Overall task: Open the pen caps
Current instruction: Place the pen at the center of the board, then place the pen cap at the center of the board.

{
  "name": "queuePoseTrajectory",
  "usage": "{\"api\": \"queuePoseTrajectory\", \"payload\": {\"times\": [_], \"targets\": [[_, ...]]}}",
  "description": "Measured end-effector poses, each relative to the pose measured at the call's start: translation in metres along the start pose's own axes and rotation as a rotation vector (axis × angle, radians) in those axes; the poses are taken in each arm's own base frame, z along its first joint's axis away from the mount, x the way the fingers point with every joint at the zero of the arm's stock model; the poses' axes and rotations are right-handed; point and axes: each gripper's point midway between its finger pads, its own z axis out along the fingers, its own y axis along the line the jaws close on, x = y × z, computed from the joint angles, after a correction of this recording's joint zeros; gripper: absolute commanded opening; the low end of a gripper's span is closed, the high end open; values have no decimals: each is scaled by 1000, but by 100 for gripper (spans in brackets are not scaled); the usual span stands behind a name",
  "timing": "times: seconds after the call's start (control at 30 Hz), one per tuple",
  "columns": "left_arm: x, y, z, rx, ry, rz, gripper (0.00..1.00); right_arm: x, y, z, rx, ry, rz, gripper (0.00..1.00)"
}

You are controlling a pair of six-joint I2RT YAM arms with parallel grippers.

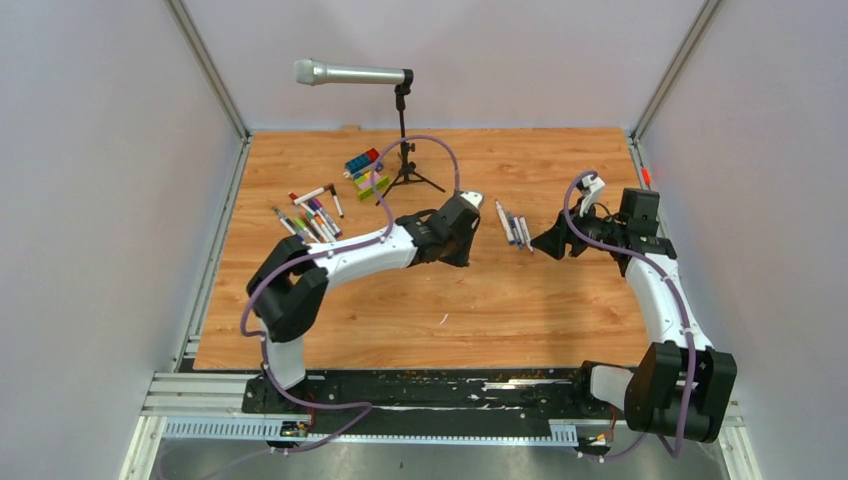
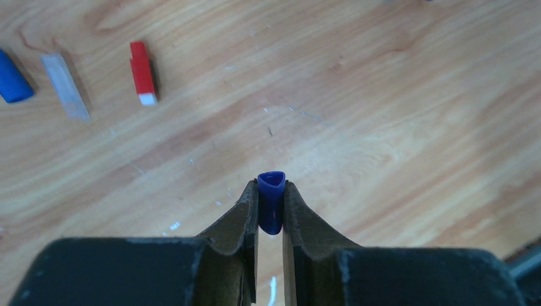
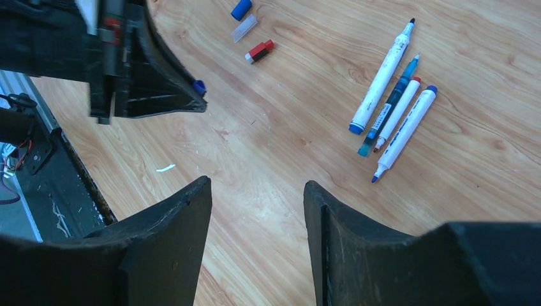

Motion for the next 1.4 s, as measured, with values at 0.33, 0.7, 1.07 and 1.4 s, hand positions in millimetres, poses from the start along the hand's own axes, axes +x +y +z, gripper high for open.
{"api": "queuePoseTrajectory", "payload": {"times": [0.33,0.7,1.07,1.4], "targets": [[-1,25,54,-202,127,144,21,0,-10,-1,4,-14,16,56],[-6,49,76,-281,174,156,26,-2,-10,-3,0,-21,18,56],[-7,72,81,-310,205,146,35,-4,-13,-4,4,-32,14,56],[-11,68,78,-288,200,160,35,-4,-12,-4,-1,-36,12,56]]}}
